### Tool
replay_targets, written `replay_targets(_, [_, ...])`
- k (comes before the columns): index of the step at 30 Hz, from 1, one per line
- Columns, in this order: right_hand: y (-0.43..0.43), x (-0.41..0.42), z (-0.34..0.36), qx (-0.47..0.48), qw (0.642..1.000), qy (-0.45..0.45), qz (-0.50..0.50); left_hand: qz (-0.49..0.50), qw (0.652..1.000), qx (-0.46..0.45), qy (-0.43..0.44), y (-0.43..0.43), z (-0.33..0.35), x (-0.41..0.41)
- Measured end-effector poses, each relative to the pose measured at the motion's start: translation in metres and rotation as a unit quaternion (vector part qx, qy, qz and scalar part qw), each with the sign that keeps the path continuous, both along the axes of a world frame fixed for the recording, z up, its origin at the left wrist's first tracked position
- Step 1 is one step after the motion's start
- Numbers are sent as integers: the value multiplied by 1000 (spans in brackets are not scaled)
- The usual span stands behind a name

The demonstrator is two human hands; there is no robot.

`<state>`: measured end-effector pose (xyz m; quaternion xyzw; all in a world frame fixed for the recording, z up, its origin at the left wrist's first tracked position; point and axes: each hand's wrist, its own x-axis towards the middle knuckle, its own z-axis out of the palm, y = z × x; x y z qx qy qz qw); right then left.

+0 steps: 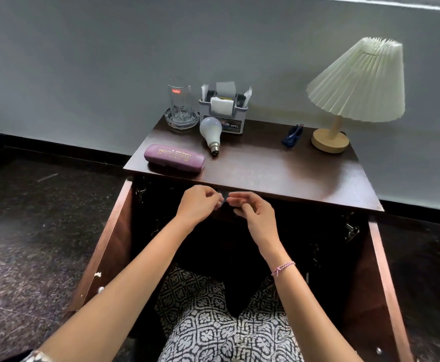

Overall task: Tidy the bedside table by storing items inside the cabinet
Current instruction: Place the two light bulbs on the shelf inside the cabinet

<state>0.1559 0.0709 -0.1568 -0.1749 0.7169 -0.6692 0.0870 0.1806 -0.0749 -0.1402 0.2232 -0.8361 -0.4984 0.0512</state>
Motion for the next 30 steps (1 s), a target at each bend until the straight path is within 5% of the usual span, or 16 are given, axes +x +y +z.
replay_targets(12, [-49, -41, 42, -202, 954, -219, -26, 27, 995, 7, 91, -33, 56, -46])
replay_targets(16, [-67, -54, 43, -257, 922, -286, -41, 65, 990, -79, 97, -53, 65, -78])
replay_targets(30, [-99, -81, 45, -317, 865, -381, -81, 87, 987, -130, 44, -87, 65, -154])
